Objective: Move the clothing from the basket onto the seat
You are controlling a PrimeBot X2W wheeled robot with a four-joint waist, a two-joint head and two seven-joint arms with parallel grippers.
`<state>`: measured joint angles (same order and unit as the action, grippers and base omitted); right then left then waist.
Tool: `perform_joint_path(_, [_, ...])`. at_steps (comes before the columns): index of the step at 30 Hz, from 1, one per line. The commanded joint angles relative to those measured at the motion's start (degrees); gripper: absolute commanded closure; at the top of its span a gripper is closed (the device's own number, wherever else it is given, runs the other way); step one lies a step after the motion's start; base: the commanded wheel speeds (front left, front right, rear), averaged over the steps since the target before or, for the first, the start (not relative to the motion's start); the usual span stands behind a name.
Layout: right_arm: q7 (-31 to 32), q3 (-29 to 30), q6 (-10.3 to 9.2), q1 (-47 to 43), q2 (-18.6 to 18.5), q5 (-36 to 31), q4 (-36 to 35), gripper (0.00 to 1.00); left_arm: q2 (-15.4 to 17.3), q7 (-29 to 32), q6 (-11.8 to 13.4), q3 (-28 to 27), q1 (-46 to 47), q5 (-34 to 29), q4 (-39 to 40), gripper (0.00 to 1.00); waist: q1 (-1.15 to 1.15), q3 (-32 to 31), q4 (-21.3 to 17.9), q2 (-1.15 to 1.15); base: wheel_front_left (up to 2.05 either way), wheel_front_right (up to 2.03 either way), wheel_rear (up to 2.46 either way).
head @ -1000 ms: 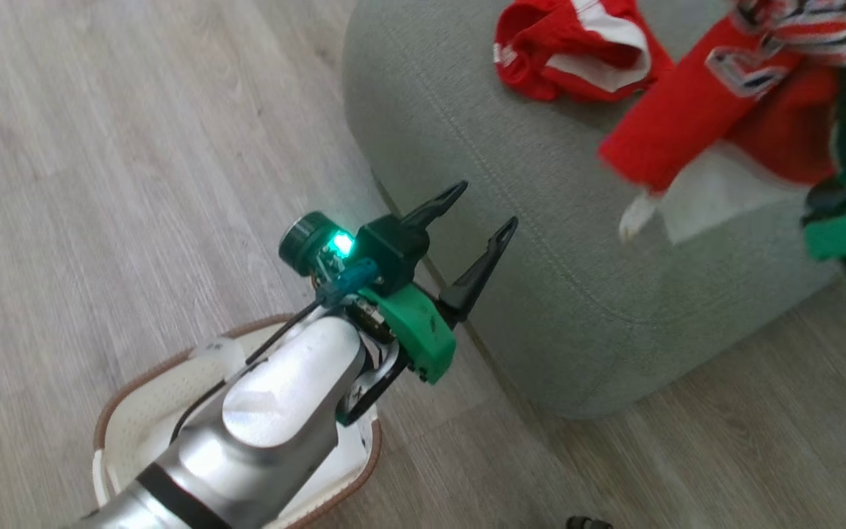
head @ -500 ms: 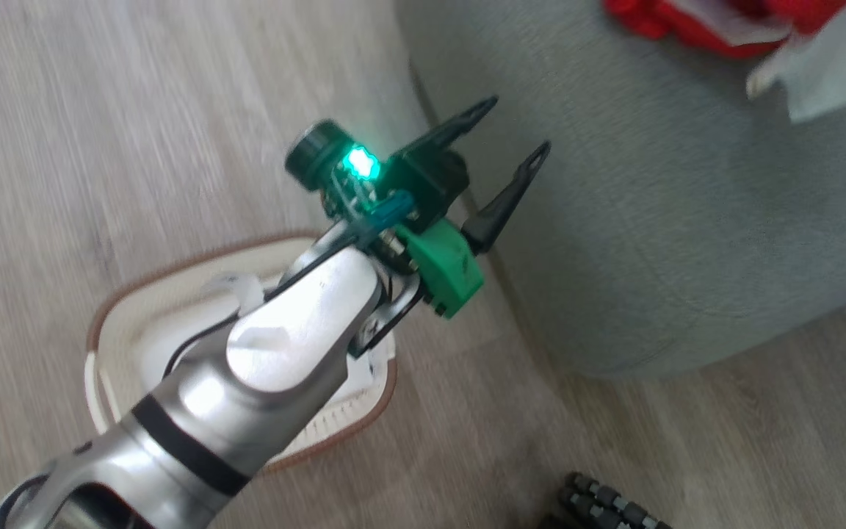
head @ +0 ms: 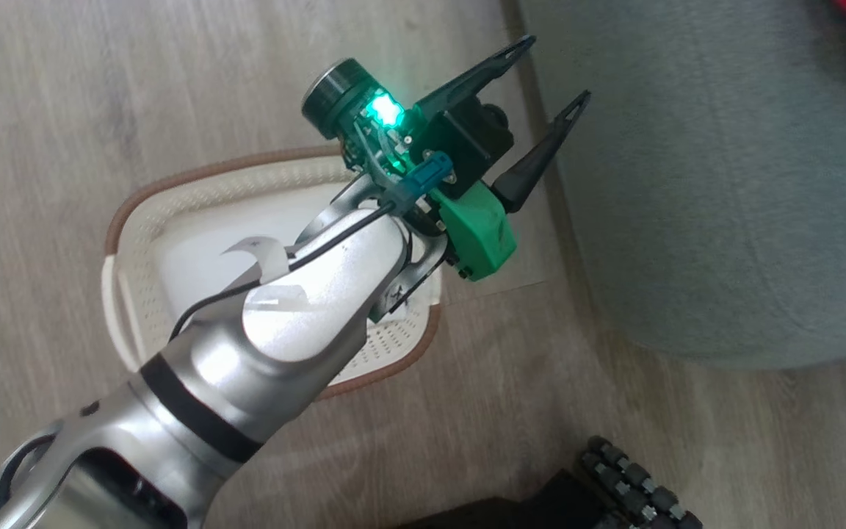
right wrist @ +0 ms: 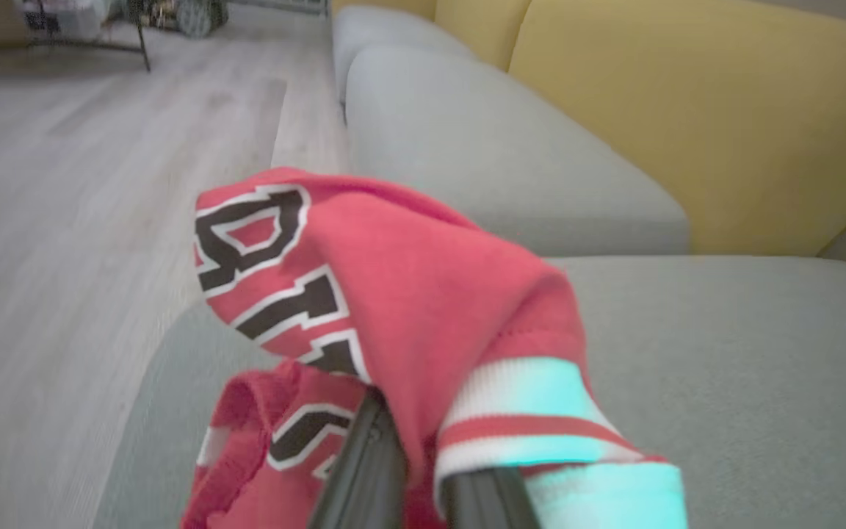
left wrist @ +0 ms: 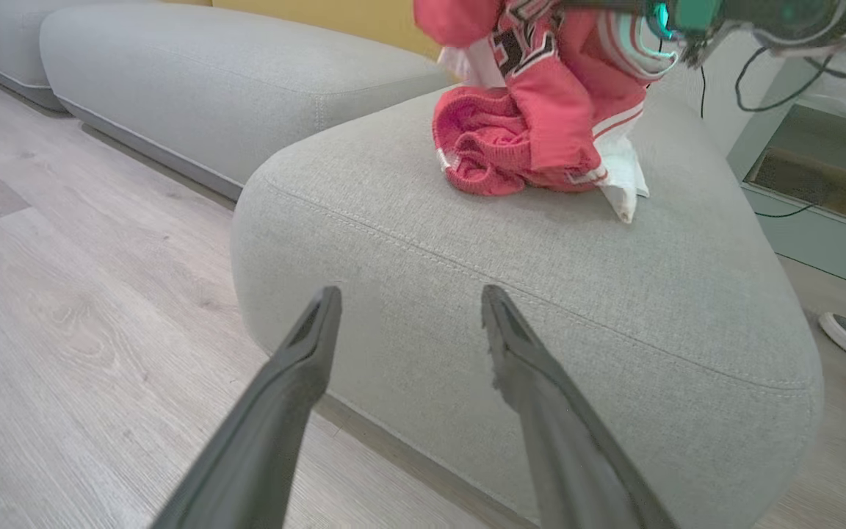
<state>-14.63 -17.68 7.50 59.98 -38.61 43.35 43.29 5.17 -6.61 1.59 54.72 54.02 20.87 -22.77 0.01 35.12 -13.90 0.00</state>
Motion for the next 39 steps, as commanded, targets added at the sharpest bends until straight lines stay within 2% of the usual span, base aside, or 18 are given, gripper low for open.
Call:
perform_joint_path(1, [0.58,-6.16,-0.01,0.51,-3.45,1.16,3.06,1.00,-0.82,-0.64,0.46,-1.15,2.46,-0.27,1.42,0.00,-0.01,1.85,2.28,0.00,0.00,0.00,0.00])
perform_joint_path(7, [8.01,-16.05,-0.01,2.20,-4.52,6.70,8.86,1.00,-0.90,-1.55,0.79,-1.04,2.38,0.14,0.48,0.00,-0.01,1.27,3.25,0.00,0.00,0.00,0.00])
perform_joint_path(13, [10.09,-22.35,-0.01,3.61,-5.34,10.90,10.00,1.00,-0.51,-2.13,1.09,-1.21,1.70,0.85,0.09,0.00,-0.01,-0.59,3.03,0.00,0.00,0.00,0.00])
perform_joint_path(14, [10.20,-24.19,-0.01,3.98,-5.41,11.88,10.28,0.15,-0.42,-2.37,1.11,-1.17,1.26,1.17,-0.07,0.00,-0.01,-1.52,2.77,0.00,0.00,0.00,0.00])
perform_joint_path(15, [10.51,-25.02,-0.01,4.11,-5.38,12.41,10.68,0.00,-0.34,-2.51,1.07,-1.16,1.03,1.35,-0.19,0.00,-0.01,-2.09,2.57,0.00,0.00,0.00,0.00])
perform_joint_path(23, [16.36,-30.78,-0.01,3.62,-4.77,16.82,11.26,0.00,0.60,-3.64,0.85,-1.48,-1.37,3.15,-1.15,0.00,-0.01,-7.22,0.75,0.00,0.00,0.00,0.00])
perform_joint_path(28, [17.28,-35.29,-0.01,2.73,-5.71,17.90,9.41,0.00,1.90,-4.82,0.89,-2.10,-4.34,4.82,-1.48,0.00,-0.01,-12.39,-0.95,0.00,0.00,0.00,0.00])
perform_joint_path(34, [13.32,-39.17,-0.01,2.26,-7.98,18.74,5.40,0.00,3.50,-5.82,1.15,-2.86,-8.28,6.82,-0.67,0.00,-0.01,-18.47,-2.35,0.00,0.00,0.00,0.00])
perform_joint_path(39, [6.25,-40.59,-0.01,1.59,-9.72,20.47,0.10,0.00,4.68,-6.43,1.70,-3.54,-11.26,8.20,0.90,0.00,-0.01,-22.65,-2.49,0.00,0.00,0.00,0.00])
